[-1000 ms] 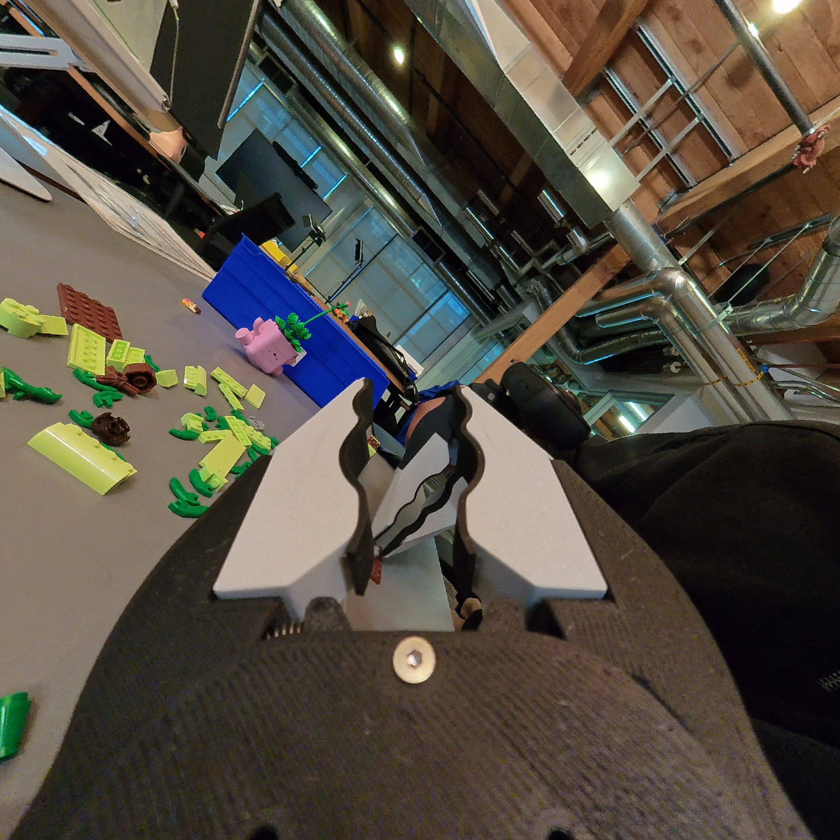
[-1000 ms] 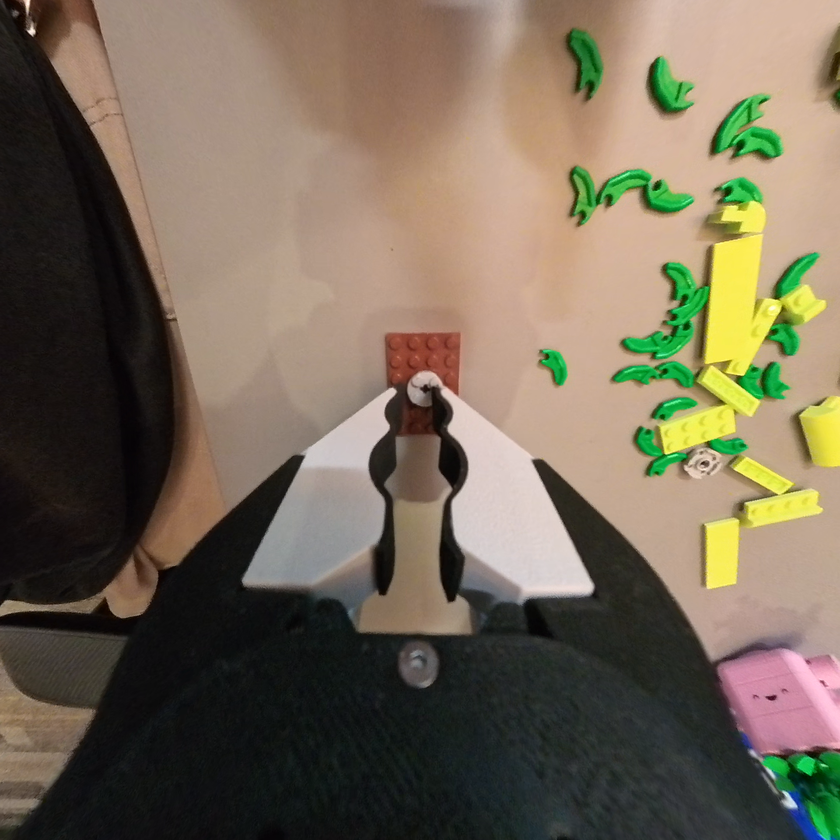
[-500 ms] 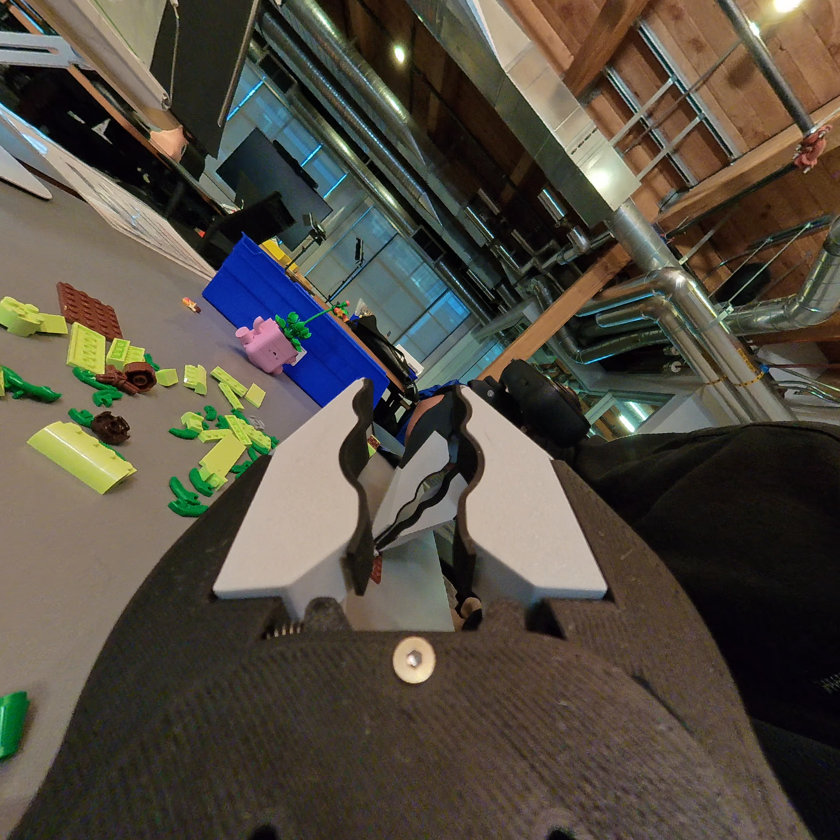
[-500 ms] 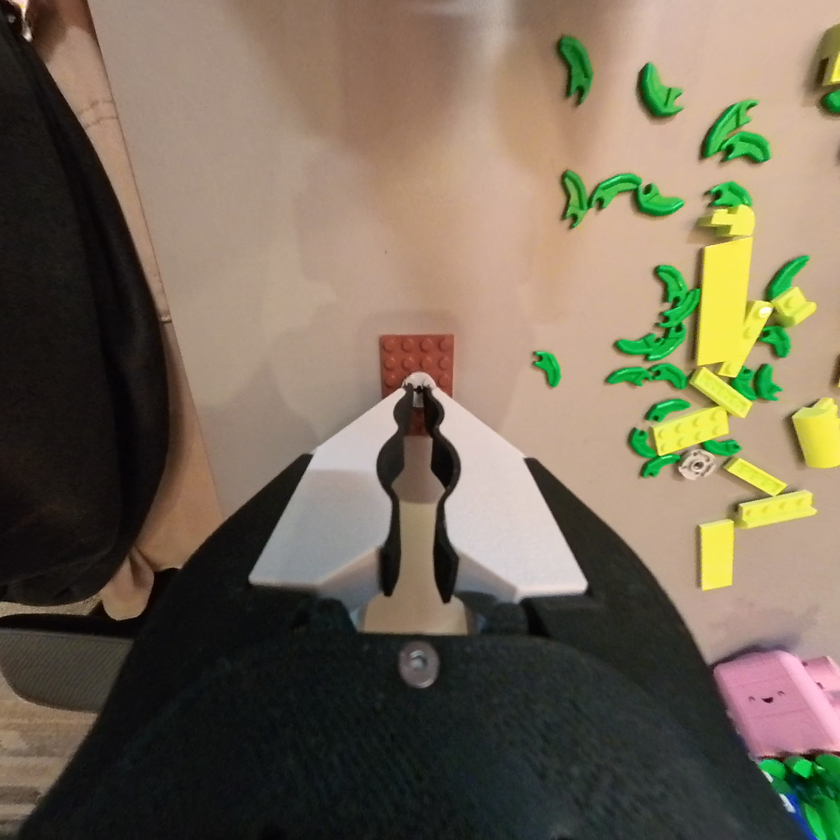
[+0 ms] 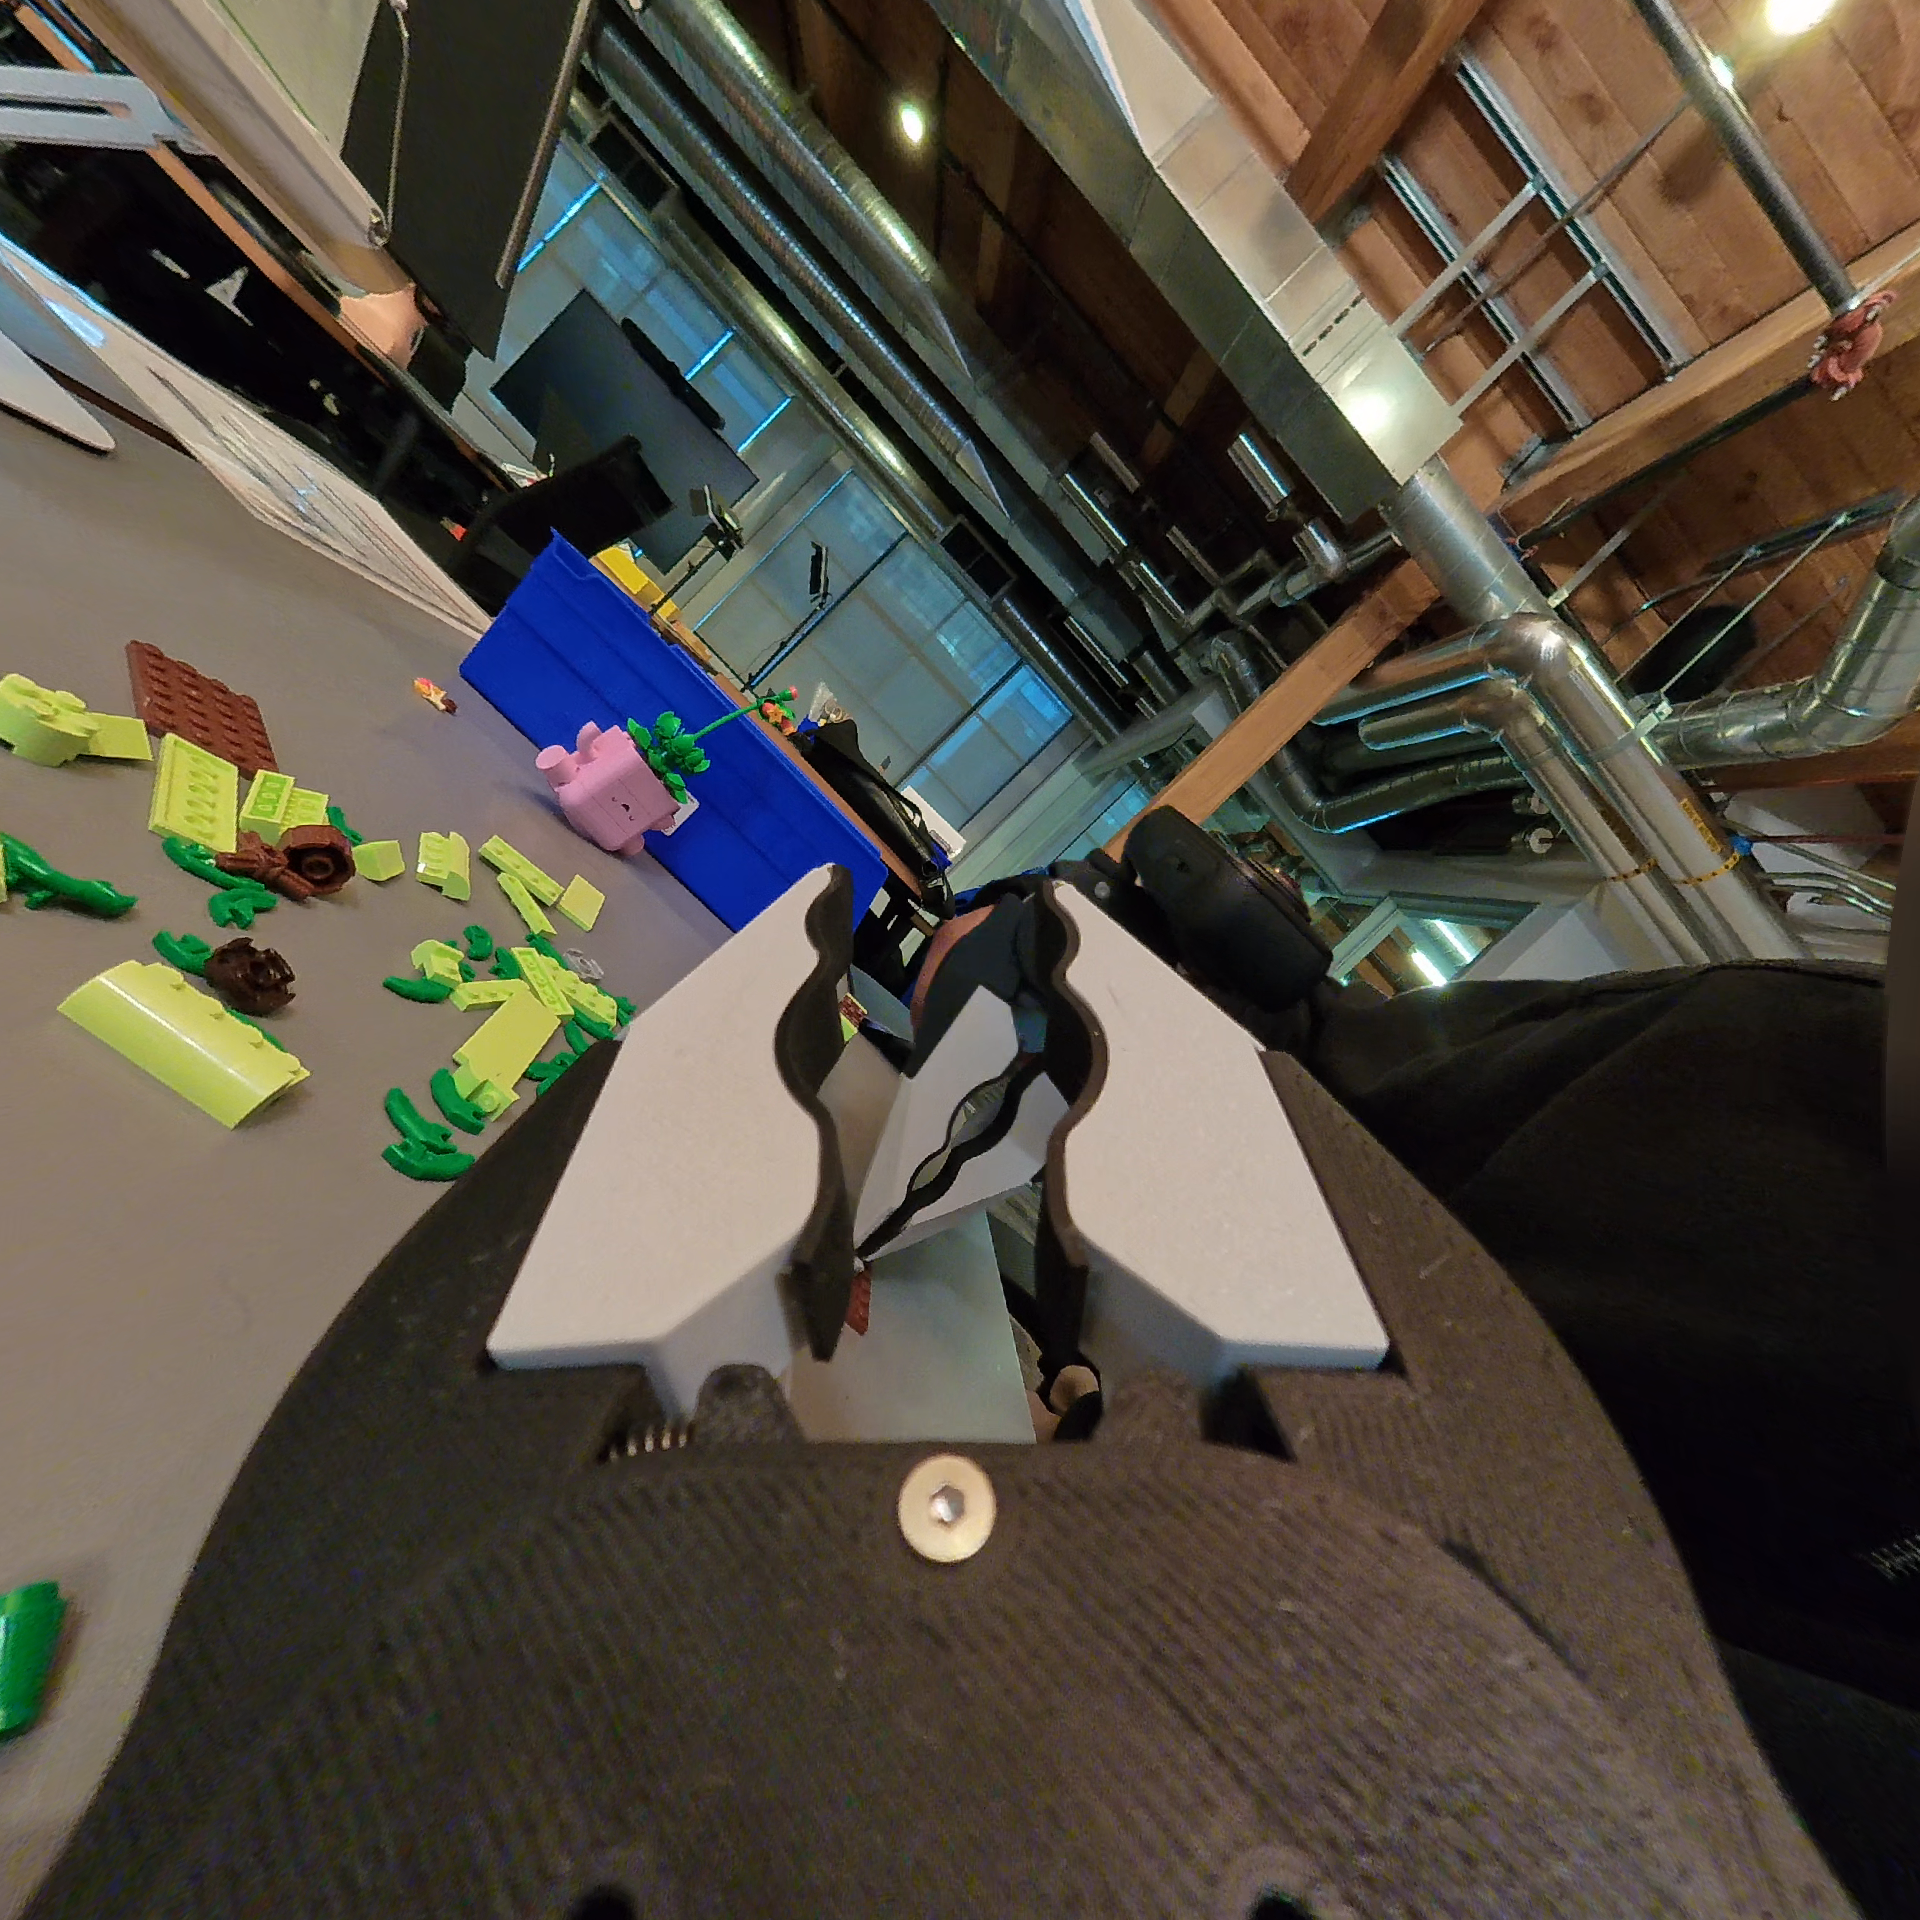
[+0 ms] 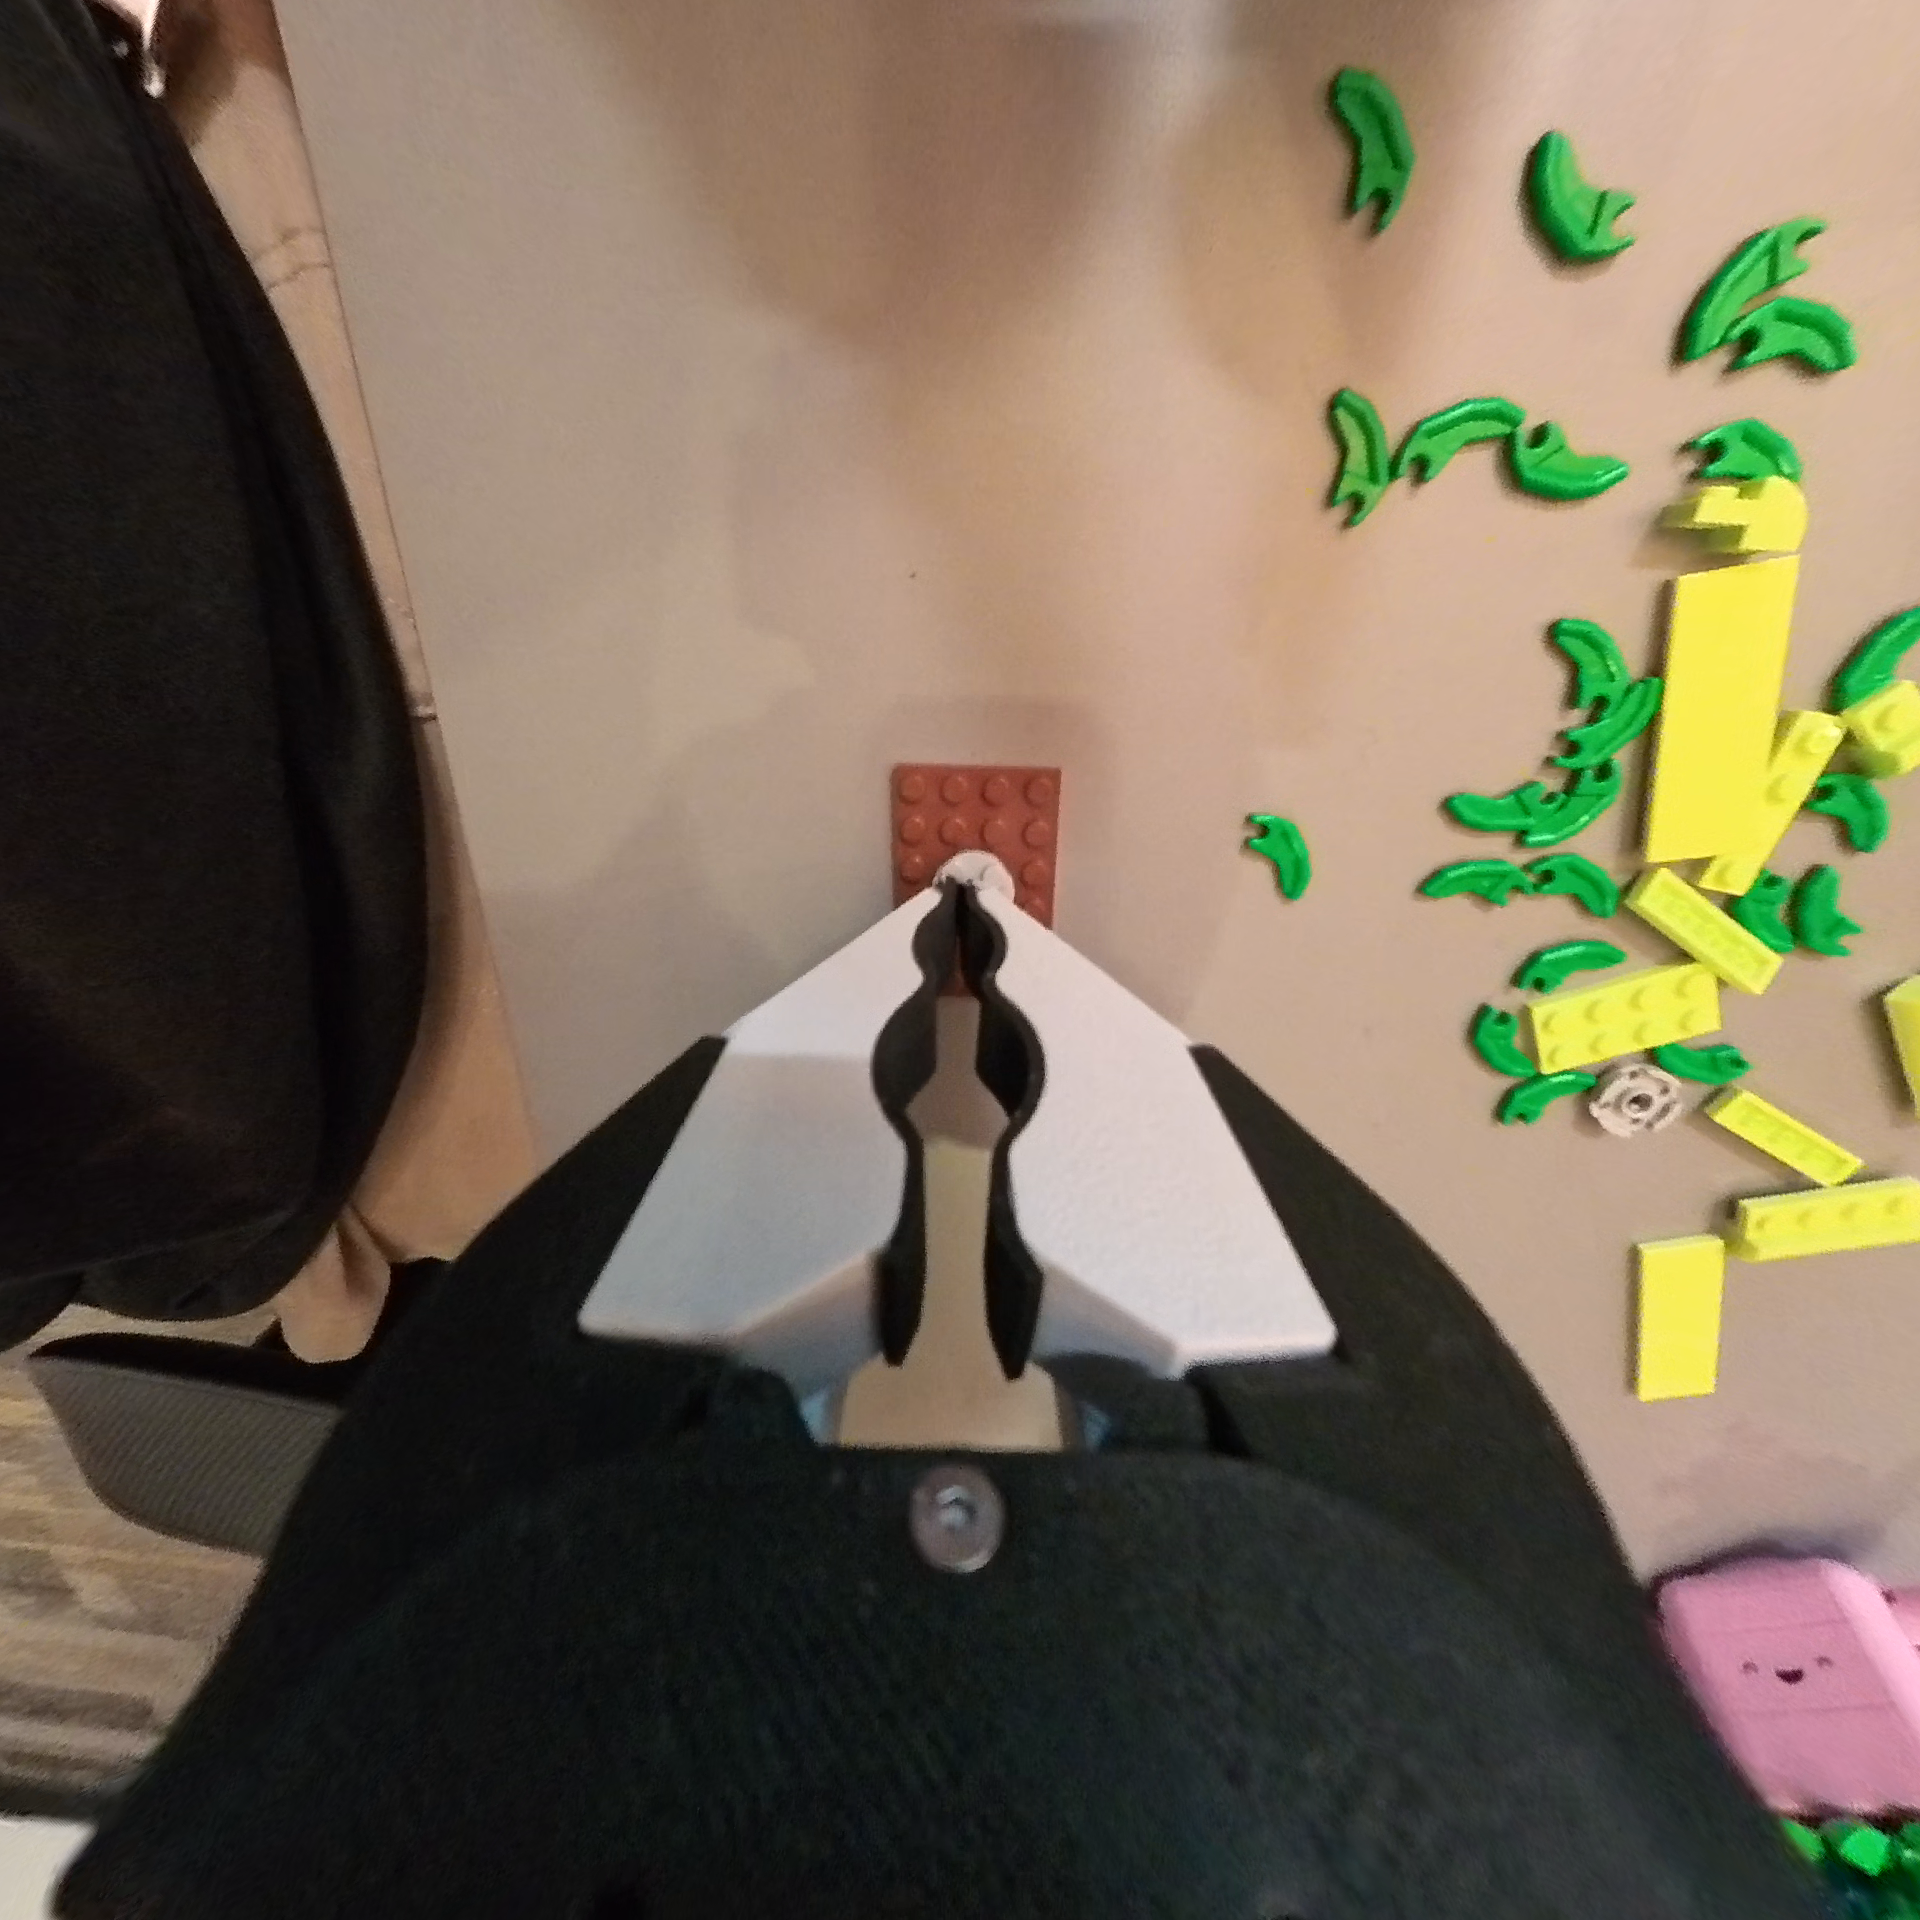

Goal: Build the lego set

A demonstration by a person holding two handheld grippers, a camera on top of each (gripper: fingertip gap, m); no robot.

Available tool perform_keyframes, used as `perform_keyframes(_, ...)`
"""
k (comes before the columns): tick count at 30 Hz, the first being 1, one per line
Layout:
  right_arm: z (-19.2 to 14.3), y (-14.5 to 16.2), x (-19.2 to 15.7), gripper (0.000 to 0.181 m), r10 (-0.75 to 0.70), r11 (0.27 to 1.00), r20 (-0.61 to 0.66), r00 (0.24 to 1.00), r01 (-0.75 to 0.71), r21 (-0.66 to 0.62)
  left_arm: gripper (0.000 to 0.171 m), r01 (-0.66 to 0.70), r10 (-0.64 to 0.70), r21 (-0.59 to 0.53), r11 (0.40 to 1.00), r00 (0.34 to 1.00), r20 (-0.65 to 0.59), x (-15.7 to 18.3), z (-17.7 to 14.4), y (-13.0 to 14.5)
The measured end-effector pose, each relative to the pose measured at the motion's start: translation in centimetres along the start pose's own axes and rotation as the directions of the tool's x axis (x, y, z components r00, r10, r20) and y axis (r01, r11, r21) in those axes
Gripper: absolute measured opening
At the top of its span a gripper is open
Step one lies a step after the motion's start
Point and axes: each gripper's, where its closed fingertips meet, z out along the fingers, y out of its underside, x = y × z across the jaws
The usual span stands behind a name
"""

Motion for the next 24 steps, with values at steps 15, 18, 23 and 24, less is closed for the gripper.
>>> perform_keyframes(15, 0.25, 0.07, -0.26, 0.0, 0.058, 0.993, 0.269, 0.962, -0.028, -0.112, 0.031, 0.004, -0.004, -0.002, 1.0, 1.0, -0.003, -0.02, -0.02, 0.04)
perform_keyframes(18, 0.24, 0.03, -0.27, 0.0, 0.101, 0.992, 0.347, 0.932, -0.066, -0.111, 0.031, 0.007, -0.007, 0.0, 1.0, 1.0, -0.007, 0.0, -0.02, 0.03)
perform_keyframes(23, 0.18, -0.05, -0.28, 0.0, 0.154, 0.988, 0.454, 0.878, -0.121, -0.1, 0.032, 0.002, -0.002, -0.002, 1.0, 1.0, -0.004, 0.0, 0.0, 0.05)
perform_keyframes(24, 0.17, -0.05, -0.28, 0.0, 0.157, 0.987, 0.458, 0.875, -0.127, -0.095, 0.032, -0.001, 0.001, -0.004, 1.0, 1.0, -0.002, 0.0, 0.0, 0.07)
